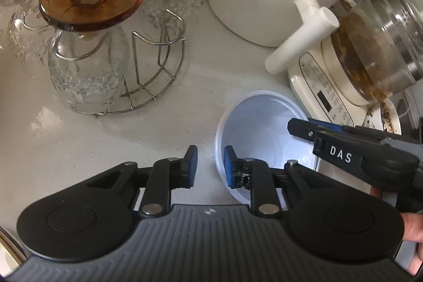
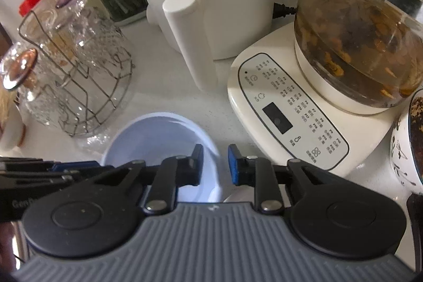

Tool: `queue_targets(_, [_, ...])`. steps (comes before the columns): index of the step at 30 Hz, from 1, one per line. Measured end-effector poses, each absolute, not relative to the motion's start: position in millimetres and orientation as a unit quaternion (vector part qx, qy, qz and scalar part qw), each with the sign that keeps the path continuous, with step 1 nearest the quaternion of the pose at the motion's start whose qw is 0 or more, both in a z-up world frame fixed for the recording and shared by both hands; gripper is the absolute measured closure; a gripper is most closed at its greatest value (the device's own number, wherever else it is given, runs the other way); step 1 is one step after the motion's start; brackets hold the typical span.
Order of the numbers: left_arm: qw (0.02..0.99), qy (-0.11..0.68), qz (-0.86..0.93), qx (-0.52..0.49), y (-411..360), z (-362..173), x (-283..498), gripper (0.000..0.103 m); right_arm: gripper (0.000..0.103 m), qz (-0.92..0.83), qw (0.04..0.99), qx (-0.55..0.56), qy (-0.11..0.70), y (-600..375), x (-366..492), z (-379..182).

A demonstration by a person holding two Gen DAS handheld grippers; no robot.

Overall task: Organize plates and bowls
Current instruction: 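Close both grippers on the second plastic bowl rim, then lift the second plastic bowl with both grippers and carry it over the first bowl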

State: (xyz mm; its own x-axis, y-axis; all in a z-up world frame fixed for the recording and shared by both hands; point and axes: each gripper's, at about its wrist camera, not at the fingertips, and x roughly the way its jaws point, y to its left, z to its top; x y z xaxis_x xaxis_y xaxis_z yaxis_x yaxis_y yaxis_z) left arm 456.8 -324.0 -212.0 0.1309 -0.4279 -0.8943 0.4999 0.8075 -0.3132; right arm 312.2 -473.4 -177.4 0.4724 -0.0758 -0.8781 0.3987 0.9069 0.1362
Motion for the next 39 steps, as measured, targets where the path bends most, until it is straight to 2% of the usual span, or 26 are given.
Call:
queue_targets(4, [0.751, 0.582, -0.311, 0.031, -327, -211, 461, 0.091, 0.089, -0.131, 0.843, 0.165, 0.495, -472, 313, -179])
queue_targets(10, [0.752, 0.58, -0.312, 0.033, -328, -210, 463, 0.096, 0.091, -0.131, 0.841, 0.179, 0.494, -473, 314, -179])
queue_targets(39, [0.769, 0.533, -0.353, 0.008, -270, -133, 435, 0.096, 0.091, -0.142, 0.879, 0.197, 0.41, -427, 258, -101])
